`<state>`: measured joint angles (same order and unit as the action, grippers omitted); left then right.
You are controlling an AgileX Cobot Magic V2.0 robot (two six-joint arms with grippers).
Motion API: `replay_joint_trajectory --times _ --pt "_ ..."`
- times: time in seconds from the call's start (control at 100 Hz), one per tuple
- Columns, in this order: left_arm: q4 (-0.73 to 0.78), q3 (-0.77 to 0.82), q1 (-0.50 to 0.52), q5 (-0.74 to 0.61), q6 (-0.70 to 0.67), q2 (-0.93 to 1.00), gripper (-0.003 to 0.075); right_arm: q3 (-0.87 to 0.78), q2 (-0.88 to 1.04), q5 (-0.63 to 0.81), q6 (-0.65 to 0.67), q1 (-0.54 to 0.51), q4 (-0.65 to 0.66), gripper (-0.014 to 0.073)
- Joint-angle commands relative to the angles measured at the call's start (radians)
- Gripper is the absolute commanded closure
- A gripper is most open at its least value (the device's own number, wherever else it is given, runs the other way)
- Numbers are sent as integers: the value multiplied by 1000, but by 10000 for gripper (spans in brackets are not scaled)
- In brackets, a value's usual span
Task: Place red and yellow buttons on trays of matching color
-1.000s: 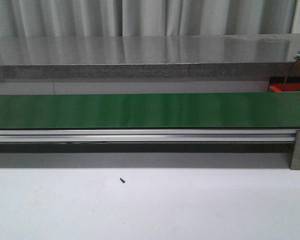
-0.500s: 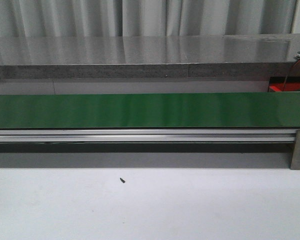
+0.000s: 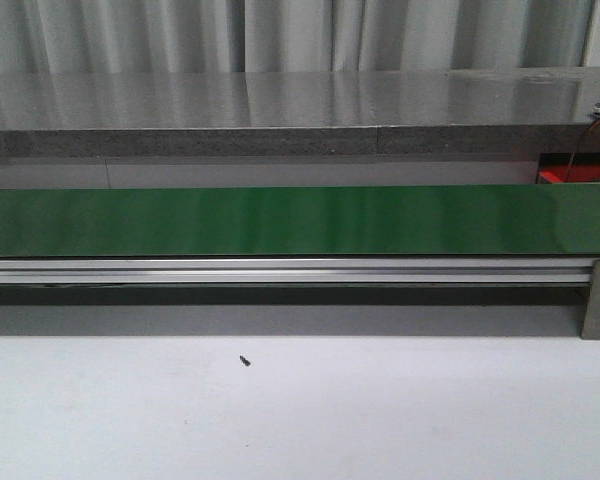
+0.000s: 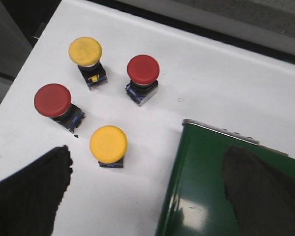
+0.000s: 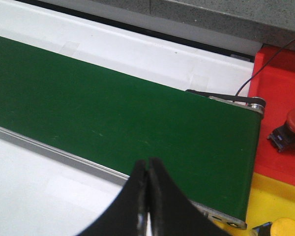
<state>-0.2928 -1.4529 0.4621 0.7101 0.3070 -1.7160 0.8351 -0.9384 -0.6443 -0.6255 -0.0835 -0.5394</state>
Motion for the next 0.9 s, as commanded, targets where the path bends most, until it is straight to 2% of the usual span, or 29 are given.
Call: replay_joint_trajectory --times 0.0,0.31,0.89 --pt "19 -71 2 -58 -23 -16 113 24 13 58 -9 0 -32 661" --pt "79 -183 2 -65 -50 -198 113 24 13 58 -9 0 -32 661" --pt "97 -186 2 -85 -53 -298 113 24 13 58 -9 0 -32 661"
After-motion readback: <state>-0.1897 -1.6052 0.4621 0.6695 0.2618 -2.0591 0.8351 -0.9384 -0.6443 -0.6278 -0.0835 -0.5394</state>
